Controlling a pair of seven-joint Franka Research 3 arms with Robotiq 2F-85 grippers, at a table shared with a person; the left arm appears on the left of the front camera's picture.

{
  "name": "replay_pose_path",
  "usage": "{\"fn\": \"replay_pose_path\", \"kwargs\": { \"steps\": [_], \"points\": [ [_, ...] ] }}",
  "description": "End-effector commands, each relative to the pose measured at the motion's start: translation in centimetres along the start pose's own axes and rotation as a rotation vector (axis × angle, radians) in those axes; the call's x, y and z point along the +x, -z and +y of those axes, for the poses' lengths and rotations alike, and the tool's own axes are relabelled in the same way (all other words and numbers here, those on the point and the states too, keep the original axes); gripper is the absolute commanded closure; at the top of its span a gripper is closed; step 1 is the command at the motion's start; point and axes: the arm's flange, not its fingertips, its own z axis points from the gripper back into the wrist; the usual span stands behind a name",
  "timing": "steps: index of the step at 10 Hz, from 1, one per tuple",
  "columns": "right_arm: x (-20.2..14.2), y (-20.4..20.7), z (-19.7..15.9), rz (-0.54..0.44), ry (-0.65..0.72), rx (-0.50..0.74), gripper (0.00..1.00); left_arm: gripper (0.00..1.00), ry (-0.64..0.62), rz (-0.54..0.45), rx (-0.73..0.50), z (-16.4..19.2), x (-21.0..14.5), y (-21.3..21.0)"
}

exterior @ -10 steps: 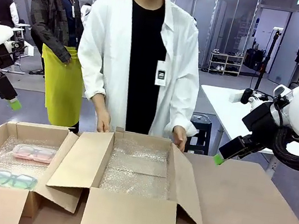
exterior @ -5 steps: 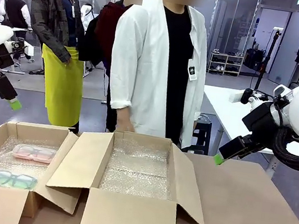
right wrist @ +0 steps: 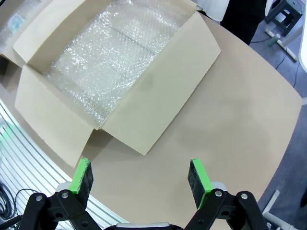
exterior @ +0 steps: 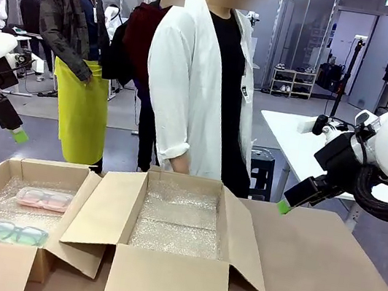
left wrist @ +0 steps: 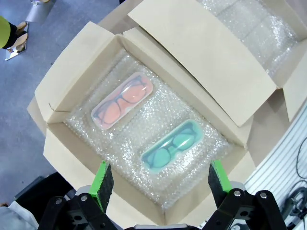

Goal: Pack the glasses set securely to prepare it for shipping.
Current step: Position the Package Box on the left side of the table.

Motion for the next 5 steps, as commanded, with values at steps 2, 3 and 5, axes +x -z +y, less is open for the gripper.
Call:
{"fn": "replay_pose_path", "kwargs": {
  "steps": [2, 3, 5],
  "points": [
    [-0.08, -0.03, -0.01, -0.008, -0.015, 0.004, 0.00, 0.00, -0.011, 0.009, 0.022, 0.11, 0.16, -0.31],
    [-0.08, -0.03, -0.01, -0.008, -0.015, 0.004, 0.00, 0.00, -0.011, 0.009, 0.022, 0.11, 0.16, -0.31],
    [-0.08, -0.03, -0.01, -0.008, -0.015, 0.004, 0.00, 0.00, -0.011, 0.009, 0.022, 0.11, 0.16, -0.31]
  ]
}}
